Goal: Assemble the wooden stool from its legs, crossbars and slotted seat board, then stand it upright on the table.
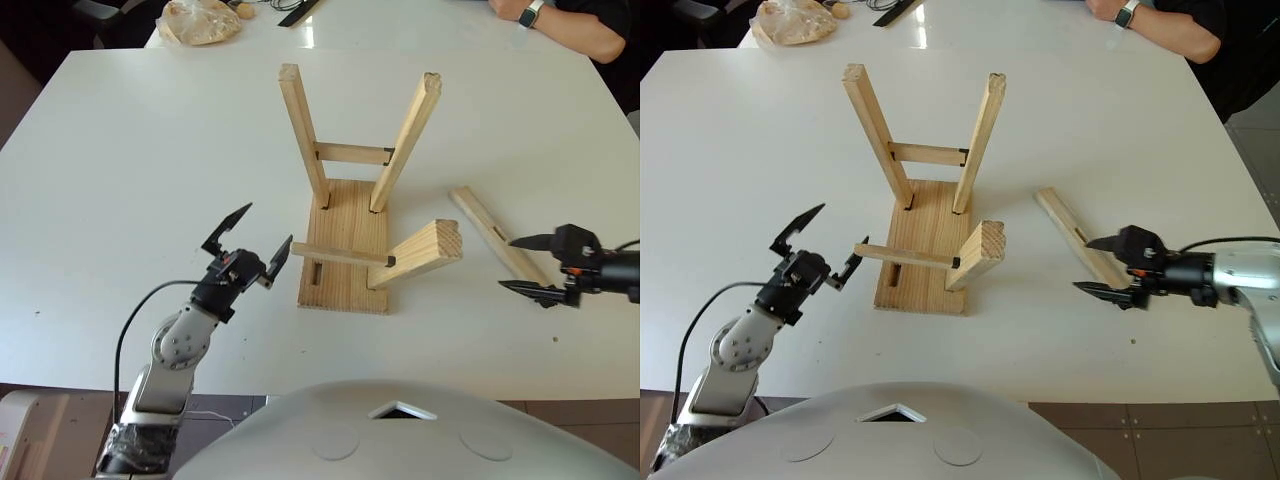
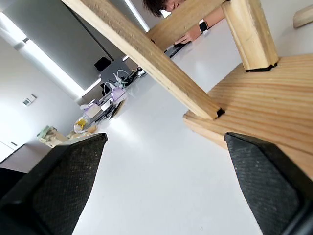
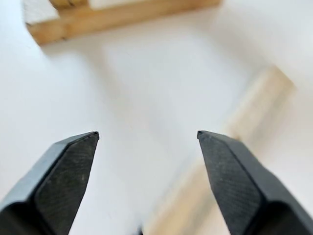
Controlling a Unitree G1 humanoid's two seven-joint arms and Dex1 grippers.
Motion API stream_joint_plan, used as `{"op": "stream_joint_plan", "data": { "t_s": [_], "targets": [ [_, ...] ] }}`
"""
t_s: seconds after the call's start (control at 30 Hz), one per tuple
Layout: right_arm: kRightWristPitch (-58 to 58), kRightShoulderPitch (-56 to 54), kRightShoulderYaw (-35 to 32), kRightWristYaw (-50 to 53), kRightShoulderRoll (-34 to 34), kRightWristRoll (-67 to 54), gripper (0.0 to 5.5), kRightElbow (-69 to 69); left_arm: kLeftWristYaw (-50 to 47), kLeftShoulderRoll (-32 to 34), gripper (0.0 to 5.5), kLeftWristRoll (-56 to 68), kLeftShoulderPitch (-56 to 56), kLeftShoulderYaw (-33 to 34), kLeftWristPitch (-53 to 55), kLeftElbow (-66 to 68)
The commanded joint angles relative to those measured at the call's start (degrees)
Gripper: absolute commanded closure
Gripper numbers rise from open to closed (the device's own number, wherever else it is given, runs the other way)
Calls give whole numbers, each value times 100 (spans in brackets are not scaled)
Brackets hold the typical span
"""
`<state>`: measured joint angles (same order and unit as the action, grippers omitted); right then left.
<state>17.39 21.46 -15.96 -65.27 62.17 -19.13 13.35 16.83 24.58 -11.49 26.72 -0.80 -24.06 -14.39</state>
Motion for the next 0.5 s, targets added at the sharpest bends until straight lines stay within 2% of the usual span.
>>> {"op": "stream_joint_plan", "data": {
  "t_s": [0.03, 0.23, 0.5],
  "targets": [
    [65, 246, -395, 92, -287, -101, 181, -292, -56, 22, 105, -162, 69, -11, -79, -91],
    [250, 109, -129, 295, -617, -64, 122, -411, -94, -22, 105, -213, -93, -22, -26, -33],
    [275, -5, 1, 630, -1083, -54, 122, -902, -39, -26, 105, -177, -317, -107, 2, 105]
  ]
}}
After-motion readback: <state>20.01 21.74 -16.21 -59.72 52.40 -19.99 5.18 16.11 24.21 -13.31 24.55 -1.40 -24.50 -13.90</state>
